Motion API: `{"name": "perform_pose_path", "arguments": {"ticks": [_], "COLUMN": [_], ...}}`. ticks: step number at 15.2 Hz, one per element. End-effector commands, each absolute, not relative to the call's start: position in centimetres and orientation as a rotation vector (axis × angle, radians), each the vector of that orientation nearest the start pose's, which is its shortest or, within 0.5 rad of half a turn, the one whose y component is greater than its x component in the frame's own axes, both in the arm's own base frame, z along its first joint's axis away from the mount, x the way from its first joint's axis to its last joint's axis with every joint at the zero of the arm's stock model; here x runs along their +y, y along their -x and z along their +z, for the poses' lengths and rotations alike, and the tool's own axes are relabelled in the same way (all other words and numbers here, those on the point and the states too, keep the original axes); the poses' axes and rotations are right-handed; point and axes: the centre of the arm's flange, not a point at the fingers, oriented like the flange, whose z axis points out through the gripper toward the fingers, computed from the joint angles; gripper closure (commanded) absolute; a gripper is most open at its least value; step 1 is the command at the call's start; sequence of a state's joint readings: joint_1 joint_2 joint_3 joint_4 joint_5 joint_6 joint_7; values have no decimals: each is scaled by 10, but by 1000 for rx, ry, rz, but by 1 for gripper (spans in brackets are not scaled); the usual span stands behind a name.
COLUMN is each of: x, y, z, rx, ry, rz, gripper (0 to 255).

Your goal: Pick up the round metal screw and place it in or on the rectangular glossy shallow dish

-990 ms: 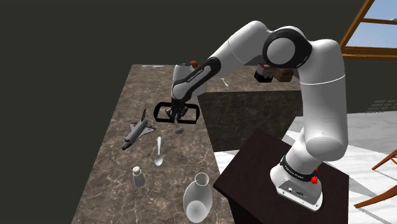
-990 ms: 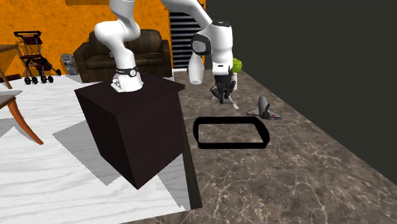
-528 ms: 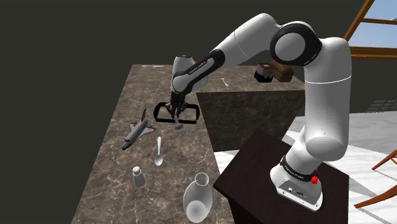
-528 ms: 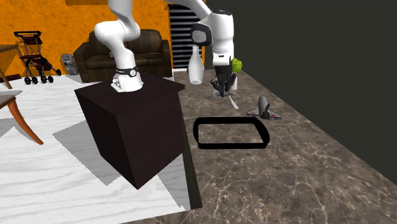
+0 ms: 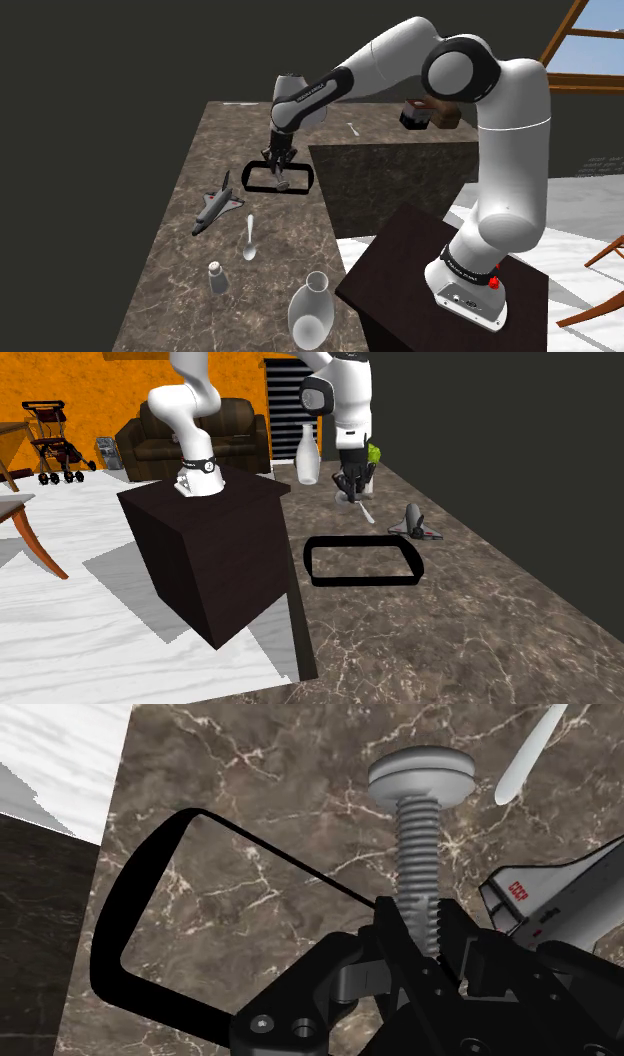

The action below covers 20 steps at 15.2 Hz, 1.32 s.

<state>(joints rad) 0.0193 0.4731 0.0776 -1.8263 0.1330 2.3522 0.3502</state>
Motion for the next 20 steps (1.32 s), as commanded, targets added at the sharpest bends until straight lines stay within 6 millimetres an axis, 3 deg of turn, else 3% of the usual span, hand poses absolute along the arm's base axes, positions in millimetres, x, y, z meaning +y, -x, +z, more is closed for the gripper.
{"name": "perform_pose_path", "arguments": {"ticks": [1, 8, 20], "x": [44, -28, -28], "y": [-666, -728, -728], "z": [283, 287, 224], "rx": [527, 527, 527], "ry": [2954, 2954, 2954], "rz": [-33, -33, -33], "gripper": [255, 255, 255]}}
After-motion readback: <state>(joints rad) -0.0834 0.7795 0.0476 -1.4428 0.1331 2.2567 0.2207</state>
